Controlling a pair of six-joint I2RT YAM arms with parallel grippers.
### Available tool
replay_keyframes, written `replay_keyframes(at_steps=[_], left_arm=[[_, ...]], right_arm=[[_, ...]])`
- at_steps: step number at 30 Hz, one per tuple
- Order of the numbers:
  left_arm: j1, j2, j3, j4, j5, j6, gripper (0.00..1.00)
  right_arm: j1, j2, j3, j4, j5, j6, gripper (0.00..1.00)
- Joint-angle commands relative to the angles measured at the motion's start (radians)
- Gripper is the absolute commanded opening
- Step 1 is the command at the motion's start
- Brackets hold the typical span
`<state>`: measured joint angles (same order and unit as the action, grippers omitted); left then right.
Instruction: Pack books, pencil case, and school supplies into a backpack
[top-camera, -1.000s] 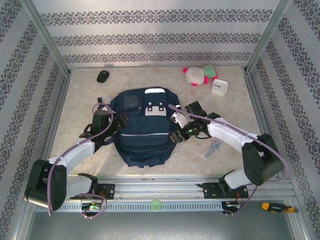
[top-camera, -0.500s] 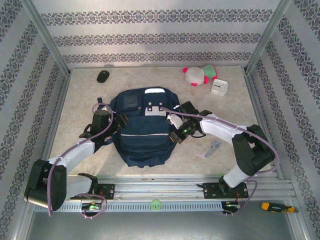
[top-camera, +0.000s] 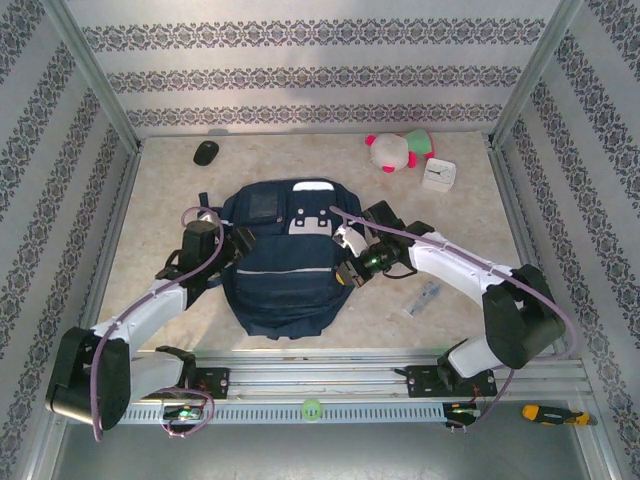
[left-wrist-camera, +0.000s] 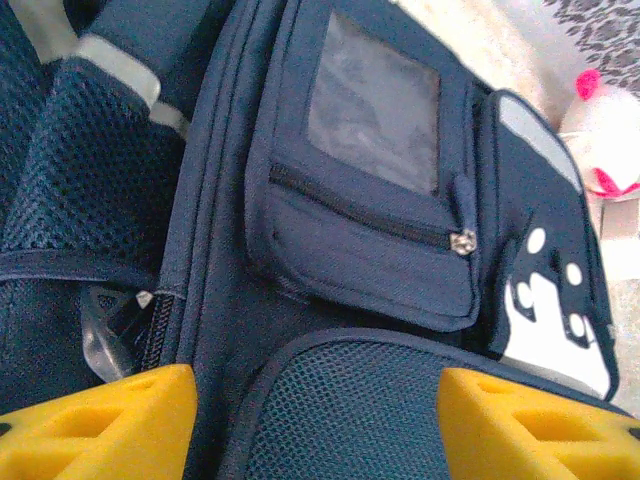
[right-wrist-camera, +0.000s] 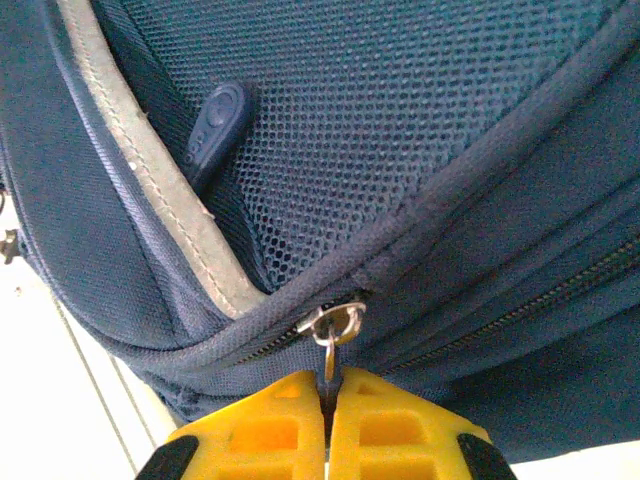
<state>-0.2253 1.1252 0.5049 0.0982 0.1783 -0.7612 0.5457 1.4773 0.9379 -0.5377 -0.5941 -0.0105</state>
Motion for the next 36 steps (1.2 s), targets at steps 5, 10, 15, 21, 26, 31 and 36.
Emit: replay_keyframes(at_steps=[5, 10, 15, 21, 26, 31, 36], left_arm=[[-0.095, -0.231, 0.015, 0.009, 0.052, 0.548, 0.65], [-0.169, -0.286, 0.049, -0.087, 0.284, 0.926, 0.65], [-0.365, -0.169, 0.129, -0.229, 0.22, 1.231, 0.69], [-0.492, 0.073, 0.224, -0.191, 0.087, 1.304, 0.72], [-0.511, 0.184, 0.264, -0.143, 0.104, 1.309, 0.71], [-0.52, 0.205, 0.268, -0.115, 0.139, 1.284, 0.72], [-0.523, 0.154, 0.247, -0.148, 0.267, 1.317, 0.76]], right_arm=[[-0.021, -0.033, -0.001, -0.031, -0.088, 0.061, 0.0], [-0.028, -0.029, -0.001, -0.029, -0.105, 0.059, 0.0], [-0.033, -0.031, -0.001, -0.028, -0.122, 0.064, 0.0], [-0.043, -0.034, -0.002, -0.03, -0.128, 0.065, 0.0], [-0.049, -0.034, -0.001, -0.03, -0.136, 0.065, 0.0], [-0.06, -0.034, 0.006, -0.032, -0.144, 0.058, 0.0], [-0.069, -0.024, 0.008, -0.035, -0.15, 0.051, 0.0]])
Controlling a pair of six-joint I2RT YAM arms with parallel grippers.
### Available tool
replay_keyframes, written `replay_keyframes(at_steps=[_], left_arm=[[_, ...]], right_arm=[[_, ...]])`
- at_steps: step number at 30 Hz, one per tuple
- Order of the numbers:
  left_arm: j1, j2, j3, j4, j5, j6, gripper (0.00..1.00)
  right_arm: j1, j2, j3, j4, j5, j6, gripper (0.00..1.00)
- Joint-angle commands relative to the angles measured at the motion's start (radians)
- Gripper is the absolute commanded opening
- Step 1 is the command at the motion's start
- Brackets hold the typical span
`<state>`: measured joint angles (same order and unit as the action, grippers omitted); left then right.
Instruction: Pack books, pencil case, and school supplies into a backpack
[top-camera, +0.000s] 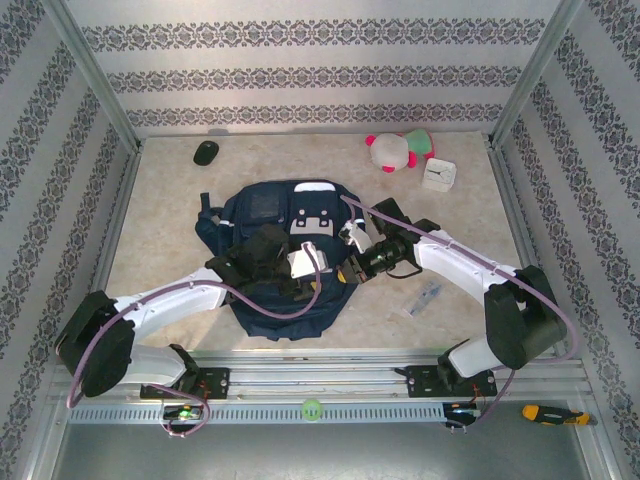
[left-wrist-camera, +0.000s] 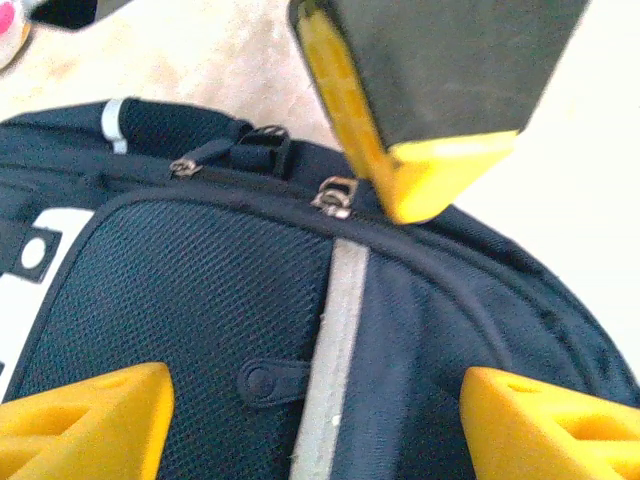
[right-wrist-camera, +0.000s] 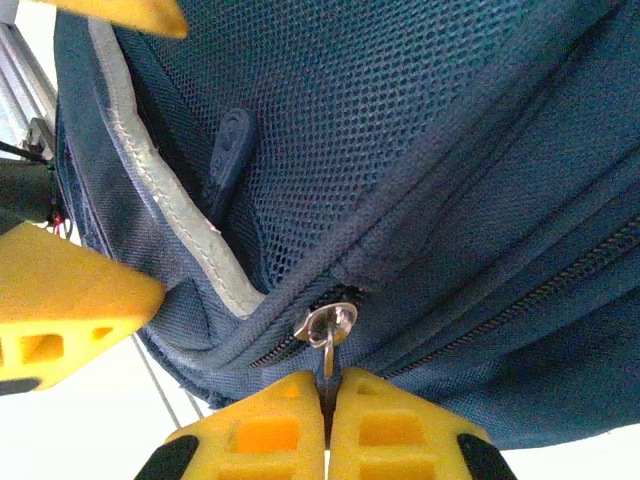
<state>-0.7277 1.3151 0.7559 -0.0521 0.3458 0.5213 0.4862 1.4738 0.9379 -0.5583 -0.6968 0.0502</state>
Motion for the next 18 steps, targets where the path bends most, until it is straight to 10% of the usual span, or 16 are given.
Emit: replay_keyframes(at_steps=[1, 12, 18], left_arm=[[-0.022, -0.041, -0.002, -0.018, 0.104, 0.038, 0.76], [-0.058, 0.036, 0.02, -0.018, -0.102, 0.032, 0.69], [-0.062, 0.035, 0.008, 0.127, -0.123, -0.098, 0.31]], right_arm=[[-0.011, -0.02, 0.009, -0.015, -0.048, -0.011, 0.0], [-0.012, -0.026, 0.01, -0.016, -0.056, -0.014, 0.0], [-0.012, -0.041, 0.006, -0.02, -0.054, -0.014, 0.0]])
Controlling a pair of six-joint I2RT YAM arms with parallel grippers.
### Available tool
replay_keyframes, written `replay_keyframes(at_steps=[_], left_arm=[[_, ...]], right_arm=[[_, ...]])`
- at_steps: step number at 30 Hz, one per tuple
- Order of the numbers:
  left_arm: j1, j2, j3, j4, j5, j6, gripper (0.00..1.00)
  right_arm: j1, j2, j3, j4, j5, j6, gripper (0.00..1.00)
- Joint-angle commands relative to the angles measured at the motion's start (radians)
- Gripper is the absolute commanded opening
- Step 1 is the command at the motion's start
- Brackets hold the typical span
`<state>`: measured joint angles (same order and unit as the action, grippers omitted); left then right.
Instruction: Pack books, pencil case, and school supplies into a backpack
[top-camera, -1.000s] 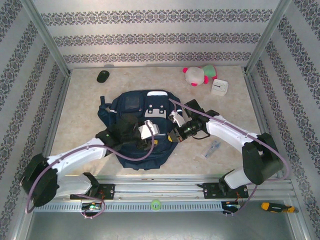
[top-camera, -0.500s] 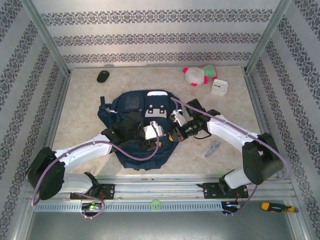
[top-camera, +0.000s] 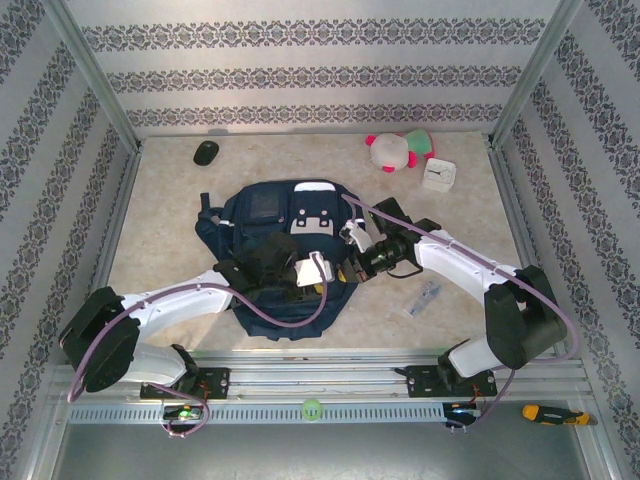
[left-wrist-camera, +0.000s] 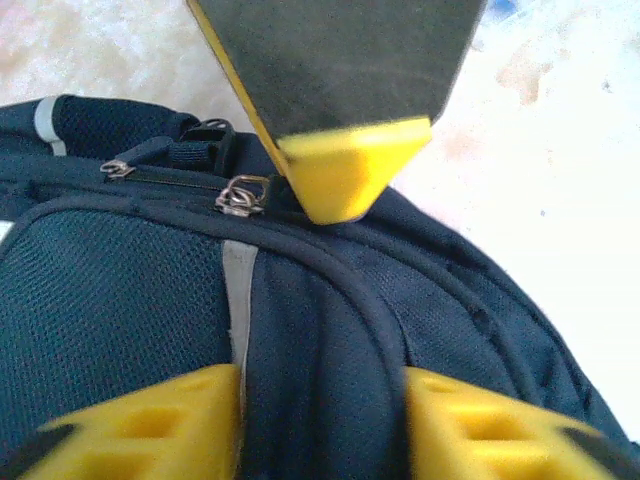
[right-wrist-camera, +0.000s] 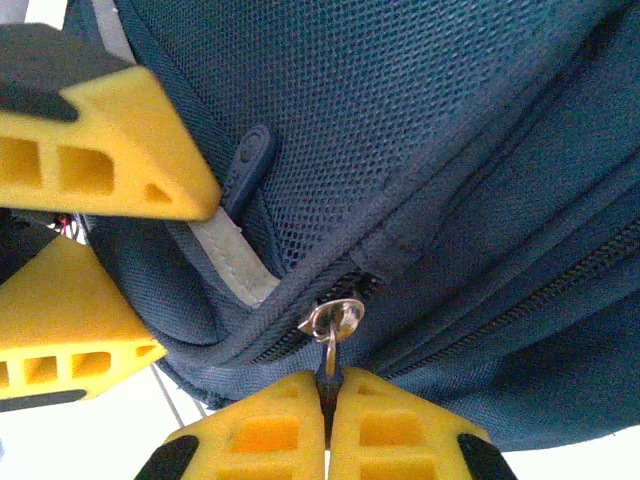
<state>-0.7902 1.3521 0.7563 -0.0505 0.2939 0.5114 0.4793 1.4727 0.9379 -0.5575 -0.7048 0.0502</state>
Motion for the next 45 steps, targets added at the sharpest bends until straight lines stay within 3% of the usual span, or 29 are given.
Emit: replay_keyframes(at_steps=[1, 3, 5, 11, 14, 21, 28, 31, 35, 39, 45], left_arm=[[0.0, -0.003, 0.008, 0.143, -0.073, -0.122, 0.25], [-0.001, 0.003, 0.012, 0.181, -0.111, -0.2, 0.12], [-0.004, 0.013, 0.016, 0.212, -0.14, -0.256, 0.06], [-0.015, 0.058, 0.058, 0.215, -0.282, -0.371, 0.03], [-0.015, 0.08, 0.069, 0.251, -0.284, -0.414, 0.04], [-0.046, 0.153, 0.108, 0.343, -0.21, -0.524, 0.22], [-0.047, 0.053, 0.02, 0.319, -0.295, -0.598, 0.51], [-0.044, -0.057, -0.027, 0.218, -0.433, -0.694, 0.59], [-0.026, -0.191, 0.014, -0.216, -0.708, -1.013, 0.6], [-0.011, -0.339, -0.06, -0.415, -0.702, -1.265, 0.59], [-0.007, -0.595, -0.267, -0.442, -0.704, -1.485, 0.6]], right_arm=[[-0.006, -0.045, 0.005, -0.021, -0.046, -0.013, 0.0], [-0.005, -0.054, 0.001, -0.021, -0.049, -0.008, 0.0], [-0.005, -0.062, -0.005, -0.014, -0.051, 0.003, 0.0], [0.013, -0.117, -0.035, 0.008, -0.07, 0.054, 0.0], [0.027, -0.152, -0.072, 0.053, -0.094, 0.111, 0.0], [0.0, -0.168, -0.136, 0.15, -0.075, 0.233, 0.0], [-0.043, -0.136, -0.08, 0.11, -0.163, 0.265, 0.0], [-0.054, -0.12, -0.056, 0.072, -0.174, 0.285, 0.0], [-0.056, -0.117, -0.041, 0.056, -0.174, 0.308, 0.0], [-0.055, -0.111, -0.032, 0.046, -0.172, 0.316, 0.0], [-0.034, -0.113, -0.021, 0.014, -0.141, 0.308, 0.0]])
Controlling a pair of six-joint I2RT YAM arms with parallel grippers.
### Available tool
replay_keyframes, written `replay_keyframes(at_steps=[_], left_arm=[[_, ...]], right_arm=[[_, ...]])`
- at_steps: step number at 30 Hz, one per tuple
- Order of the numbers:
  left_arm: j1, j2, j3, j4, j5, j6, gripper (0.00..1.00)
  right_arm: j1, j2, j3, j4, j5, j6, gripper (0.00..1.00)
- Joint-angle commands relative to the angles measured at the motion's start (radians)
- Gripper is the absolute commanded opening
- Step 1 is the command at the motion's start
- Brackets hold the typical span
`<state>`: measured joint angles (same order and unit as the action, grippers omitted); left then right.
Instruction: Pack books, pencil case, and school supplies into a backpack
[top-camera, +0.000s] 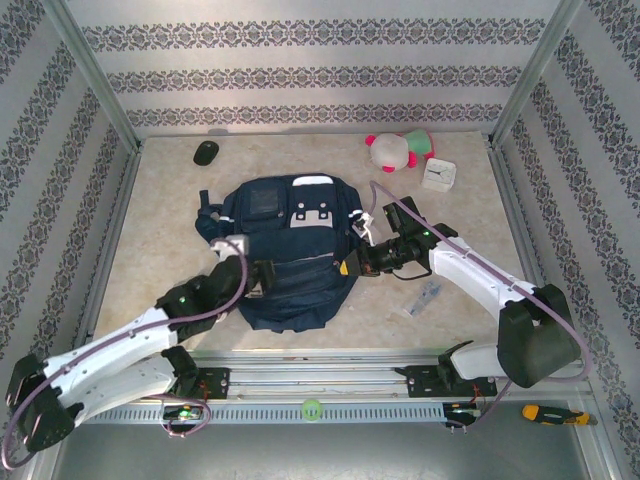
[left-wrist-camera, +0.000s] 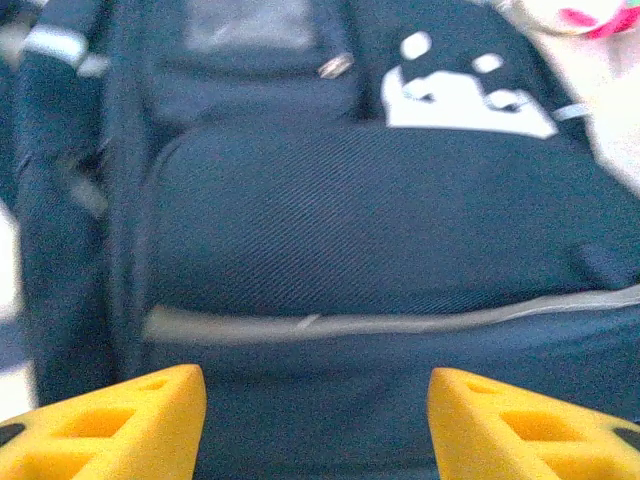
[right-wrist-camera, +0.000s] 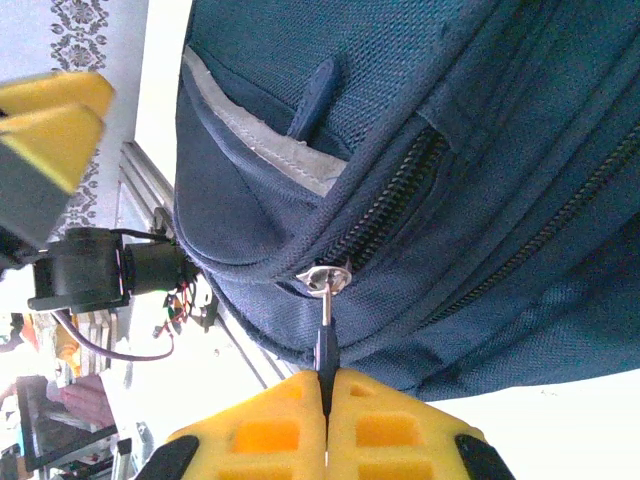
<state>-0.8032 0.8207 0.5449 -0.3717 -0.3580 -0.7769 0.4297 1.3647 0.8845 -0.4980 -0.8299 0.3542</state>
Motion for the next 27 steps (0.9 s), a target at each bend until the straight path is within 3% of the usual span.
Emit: replay_keyframes(at_steps=[1, 4, 9, 19, 27], left_arm=[[0.006, -0.105, -0.078, -0.127, -0.06, -0.222, 0.6], [0.006, -0.191, -0.147, -0.077, -0.061, -0.253, 0.55], [0.006, -0.225, -0.262, 0.173, 0.0, -0.24, 0.37], [0.006, 0.037, -0.249, 0.466, 0.144, -0.228, 0.12], [0.004, 0.128, -0.18, 0.54, 0.17, -0.206, 0.09]], right_arm=[[0.025, -0.009, 0.033, -0.047, -0.005, 0.003, 0.0], [0.056, -0.014, 0.031, -0.041, 0.022, 0.009, 0.0], [0.106, -0.014, 0.019, 0.0, 0.053, 0.024, 0.0], [0.218, -0.018, 0.036, 0.071, 0.084, 0.037, 0.0], [0.308, -0.006, 0.06, 0.113, 0.131, 0.078, 0.0]])
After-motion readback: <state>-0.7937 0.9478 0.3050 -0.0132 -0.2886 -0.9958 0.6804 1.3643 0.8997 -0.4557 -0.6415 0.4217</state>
